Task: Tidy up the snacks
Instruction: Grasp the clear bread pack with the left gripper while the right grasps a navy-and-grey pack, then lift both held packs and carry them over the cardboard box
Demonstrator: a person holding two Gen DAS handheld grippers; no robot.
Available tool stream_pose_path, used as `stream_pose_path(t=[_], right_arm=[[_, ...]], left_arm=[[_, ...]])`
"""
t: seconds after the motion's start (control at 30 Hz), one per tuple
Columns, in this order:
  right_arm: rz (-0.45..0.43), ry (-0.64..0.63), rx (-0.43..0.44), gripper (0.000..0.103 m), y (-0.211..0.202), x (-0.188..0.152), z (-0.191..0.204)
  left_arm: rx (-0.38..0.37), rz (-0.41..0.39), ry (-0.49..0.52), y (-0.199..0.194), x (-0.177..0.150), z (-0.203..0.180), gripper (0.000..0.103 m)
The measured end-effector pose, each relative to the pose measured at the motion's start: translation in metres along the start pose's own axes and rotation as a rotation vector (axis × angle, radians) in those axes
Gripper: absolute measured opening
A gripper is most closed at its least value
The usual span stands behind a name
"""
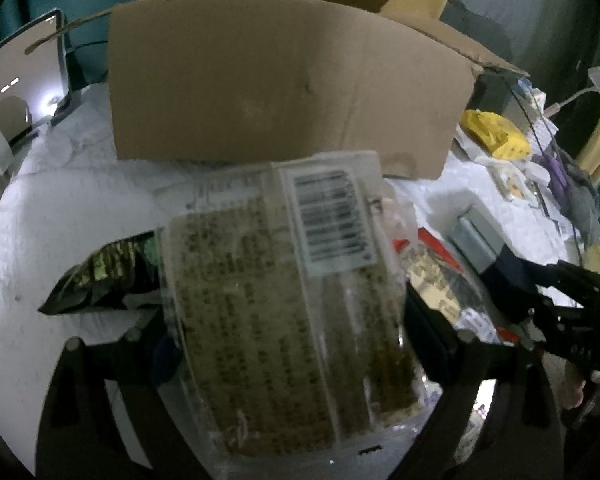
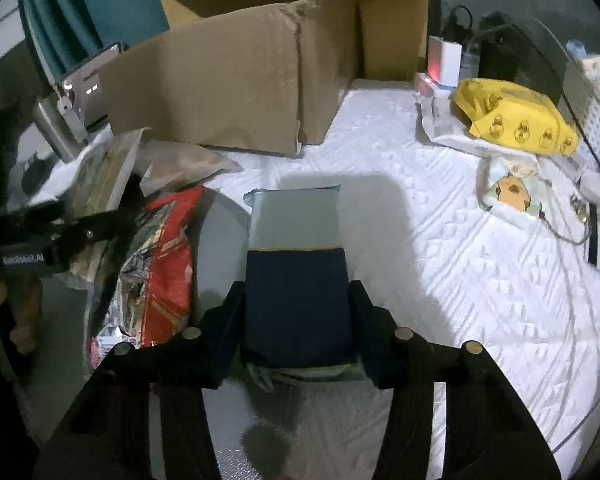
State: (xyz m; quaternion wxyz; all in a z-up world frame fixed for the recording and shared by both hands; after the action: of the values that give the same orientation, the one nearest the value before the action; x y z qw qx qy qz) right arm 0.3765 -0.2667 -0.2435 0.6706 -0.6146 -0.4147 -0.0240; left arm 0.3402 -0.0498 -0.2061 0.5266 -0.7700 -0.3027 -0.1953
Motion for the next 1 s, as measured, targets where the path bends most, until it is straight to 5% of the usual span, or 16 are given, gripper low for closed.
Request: stream_pose_path(t=[0.4, 1.0], right_arm=[[-0.071, 0.009, -0.022, 0.053, -0.032, 0.009, 0.009], [-0.127, -0.038, -0.027, 0.053, -0.068, 0.032, 0.053]], left_arm=[[-0.063, -0.07, 0.036, -0.039, -0.002, -0.008, 0.083], [-0.06, -0.132, 0.062, -0.084, -0.003, 0.008, 0.083]])
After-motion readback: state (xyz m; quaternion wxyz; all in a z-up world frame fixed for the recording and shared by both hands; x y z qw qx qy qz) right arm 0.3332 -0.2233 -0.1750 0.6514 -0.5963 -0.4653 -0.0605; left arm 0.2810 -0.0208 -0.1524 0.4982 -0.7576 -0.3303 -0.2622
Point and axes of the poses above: each gripper's, at about its wrist camera, not at the fingertips, and y roughly the way its jaws point, z to its left, x to its top, the point moved 8 cm from there along y, roughly the way its jaws point, and after that the axes turned 15 degrees about -x, right-handed, at the moved point
